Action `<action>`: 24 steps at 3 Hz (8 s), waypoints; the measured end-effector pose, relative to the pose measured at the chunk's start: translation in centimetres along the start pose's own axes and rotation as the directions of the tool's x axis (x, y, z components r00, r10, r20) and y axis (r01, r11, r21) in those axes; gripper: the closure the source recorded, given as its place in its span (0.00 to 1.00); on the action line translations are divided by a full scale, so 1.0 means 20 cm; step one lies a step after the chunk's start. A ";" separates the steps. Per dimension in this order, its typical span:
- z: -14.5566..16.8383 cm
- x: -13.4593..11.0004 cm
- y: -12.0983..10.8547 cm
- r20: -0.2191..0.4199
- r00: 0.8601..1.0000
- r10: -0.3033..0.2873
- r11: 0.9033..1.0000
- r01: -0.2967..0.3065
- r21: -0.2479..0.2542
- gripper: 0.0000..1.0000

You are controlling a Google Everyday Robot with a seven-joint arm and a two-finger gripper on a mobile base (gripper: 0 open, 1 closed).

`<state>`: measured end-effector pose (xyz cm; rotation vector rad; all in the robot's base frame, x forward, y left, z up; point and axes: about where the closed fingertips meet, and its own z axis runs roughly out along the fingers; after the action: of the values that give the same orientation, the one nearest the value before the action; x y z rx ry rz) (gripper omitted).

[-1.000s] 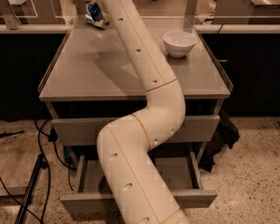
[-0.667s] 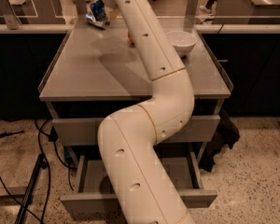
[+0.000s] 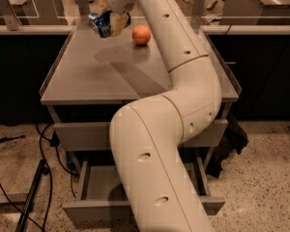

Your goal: Place pepsi can into middle drawer

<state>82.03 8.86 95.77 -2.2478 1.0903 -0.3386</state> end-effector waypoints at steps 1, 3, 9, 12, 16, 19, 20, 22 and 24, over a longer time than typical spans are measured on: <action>0.00 -0.11 0.13 0.087 0.996 0.012 0.995 -0.003 -0.101 1.00; 0.06 -0.18 0.16 0.158 0.986 0.054 0.993 -0.036 -0.117 1.00; -0.77 -0.04 0.36 0.469 0.628 0.621 0.737 -0.671 -0.077 1.00; -1.08 -0.10 0.62 0.456 0.514 0.726 0.609 -0.789 -0.081 1.00; -1.36 -0.62 0.81 0.628 0.313 0.712 0.456 -0.887 -0.075 1.00; -0.69 -0.62 1.37 0.675 0.286 0.680 0.467 -0.879 -0.098 1.00; -0.69 -0.63 1.37 0.675 0.287 0.680 0.468 -0.879 -0.097 1.00; -0.47 -0.56 1.62 0.643 0.348 0.682 0.536 -0.836 -0.116 1.00; 0.05 -0.44 2.19 0.674 0.221 0.705 0.493 -0.836 -0.241 1.00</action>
Offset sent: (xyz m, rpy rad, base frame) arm -0.0133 -0.0148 0.0194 -0.0119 0.4393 0.1133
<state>49.82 -4.56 67.95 -1.1393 1.4669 0.8067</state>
